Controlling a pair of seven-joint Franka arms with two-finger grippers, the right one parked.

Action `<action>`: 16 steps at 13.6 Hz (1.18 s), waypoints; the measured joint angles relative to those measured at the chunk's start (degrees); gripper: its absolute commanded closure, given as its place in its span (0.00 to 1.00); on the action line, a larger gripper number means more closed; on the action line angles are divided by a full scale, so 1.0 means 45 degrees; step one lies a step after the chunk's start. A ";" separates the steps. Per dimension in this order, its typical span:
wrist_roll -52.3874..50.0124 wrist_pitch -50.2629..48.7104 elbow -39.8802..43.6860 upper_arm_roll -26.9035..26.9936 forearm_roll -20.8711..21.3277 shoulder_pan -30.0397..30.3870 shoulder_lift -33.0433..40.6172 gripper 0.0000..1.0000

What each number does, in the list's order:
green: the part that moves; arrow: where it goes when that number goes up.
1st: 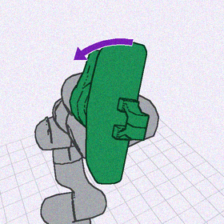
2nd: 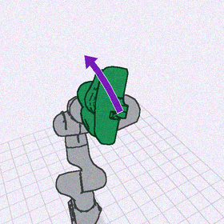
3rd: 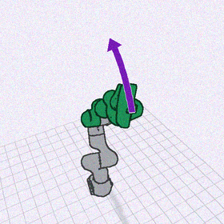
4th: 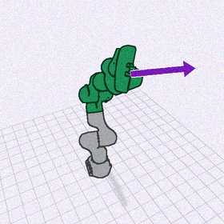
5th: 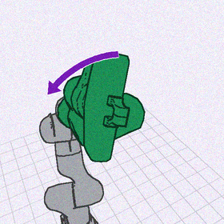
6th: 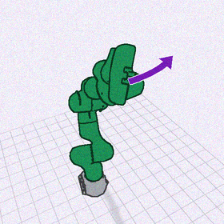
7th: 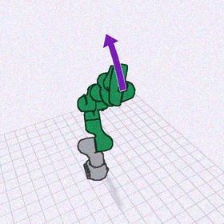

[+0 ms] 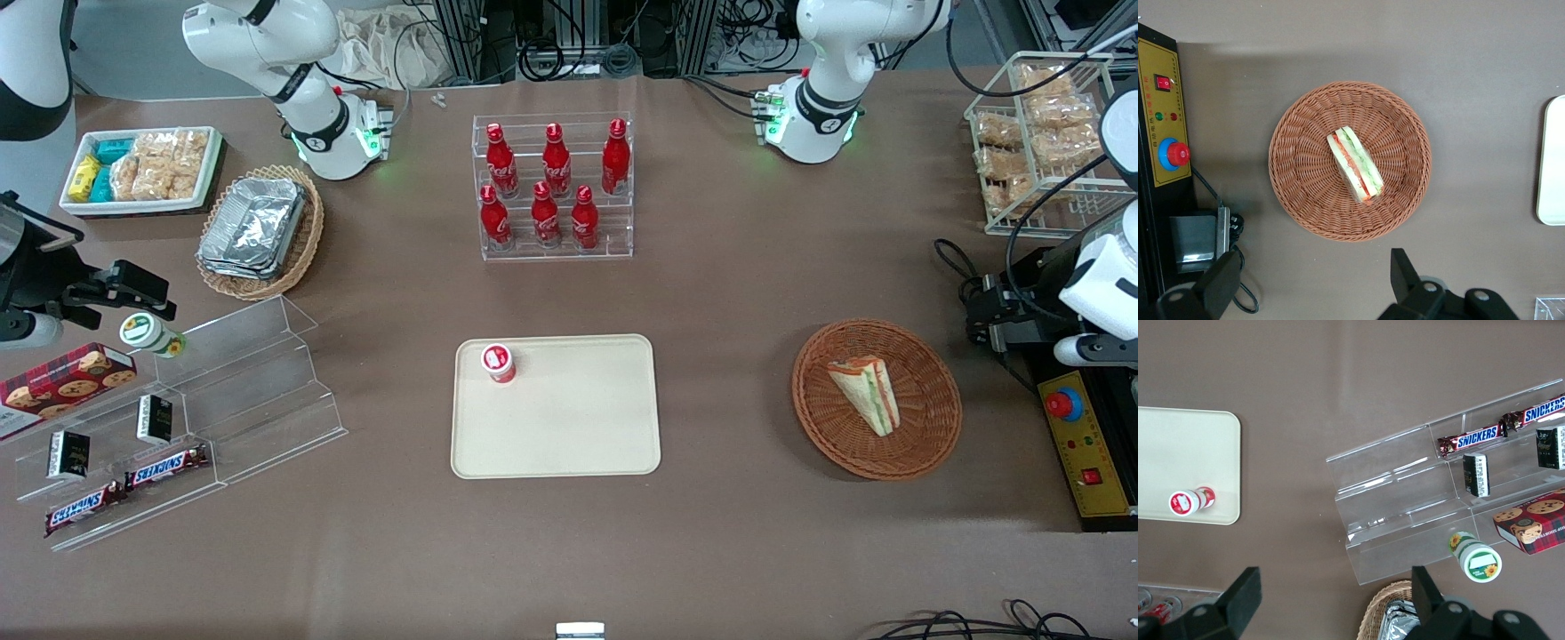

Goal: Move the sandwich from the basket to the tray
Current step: 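Lower the open left gripper over the sandwich in the wicker basket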

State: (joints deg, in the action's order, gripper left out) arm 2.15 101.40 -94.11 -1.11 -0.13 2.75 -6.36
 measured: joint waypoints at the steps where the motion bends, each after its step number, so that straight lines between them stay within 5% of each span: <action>1: 0.0000 0.0000 0.0000 0.0000 0.0000 0.0000 0.0000 0.00; 16: -0.0001 0.0819 -0.1193 -0.0002 -0.0007 -0.0055 -0.0187 0.00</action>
State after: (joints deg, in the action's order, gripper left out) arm 2.15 105.08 -99.48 -1.12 -0.17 2.50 -7.20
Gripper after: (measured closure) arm 0.000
